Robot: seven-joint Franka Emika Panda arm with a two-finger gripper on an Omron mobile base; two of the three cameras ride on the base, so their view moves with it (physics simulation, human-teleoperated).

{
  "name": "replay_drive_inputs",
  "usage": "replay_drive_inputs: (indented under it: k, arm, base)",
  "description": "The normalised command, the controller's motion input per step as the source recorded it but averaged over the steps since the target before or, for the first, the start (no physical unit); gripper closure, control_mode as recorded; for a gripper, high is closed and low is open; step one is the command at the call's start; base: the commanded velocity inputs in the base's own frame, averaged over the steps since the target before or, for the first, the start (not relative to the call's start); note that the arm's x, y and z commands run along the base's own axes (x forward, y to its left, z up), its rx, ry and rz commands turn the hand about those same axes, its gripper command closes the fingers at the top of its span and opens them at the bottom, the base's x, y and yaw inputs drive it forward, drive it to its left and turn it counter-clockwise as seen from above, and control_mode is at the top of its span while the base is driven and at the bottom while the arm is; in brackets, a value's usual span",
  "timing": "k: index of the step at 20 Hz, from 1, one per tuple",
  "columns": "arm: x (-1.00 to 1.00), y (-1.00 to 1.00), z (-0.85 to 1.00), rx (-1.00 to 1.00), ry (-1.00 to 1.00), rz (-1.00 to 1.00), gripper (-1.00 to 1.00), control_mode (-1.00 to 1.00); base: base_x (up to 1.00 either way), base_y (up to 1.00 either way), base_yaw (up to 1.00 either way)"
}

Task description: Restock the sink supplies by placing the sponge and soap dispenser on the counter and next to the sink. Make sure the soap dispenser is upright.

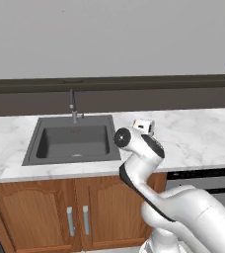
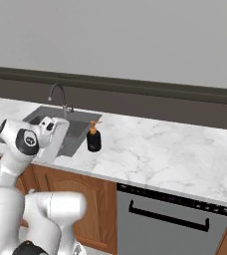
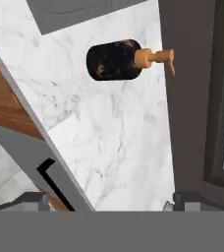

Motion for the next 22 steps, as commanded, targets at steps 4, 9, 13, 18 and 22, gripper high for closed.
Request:
replay_drive_inputs:
  k: [4,9,13,18,22]
  arm:
    - [-0.81,0.00,-0.33,0.70,-0.28,0.00,-1.00,-1.00]
    - [-0.72,-0.05,-0.02,0.68,-0.08,-0.02,-1.00,-1.00]
    - [-0.14,-0.17,0.13,0.55,0.00,-0.03,-1.00,-1.00]
    - [-0.04,0.12,-0.06,0.08,0.01,-0.04,-1.00,-1.00]
    - [0.00,0.07,0.00,0.00,0.00,0.00,-1.00,-1.00]
  base:
    - [0.00,0.00,0.00]
    - [0.00,0.00,0.00]
    - [0.00,0.00,0.00]
    - [0.00,0.00,0.00]
    - [0.00,0.00,0.00]
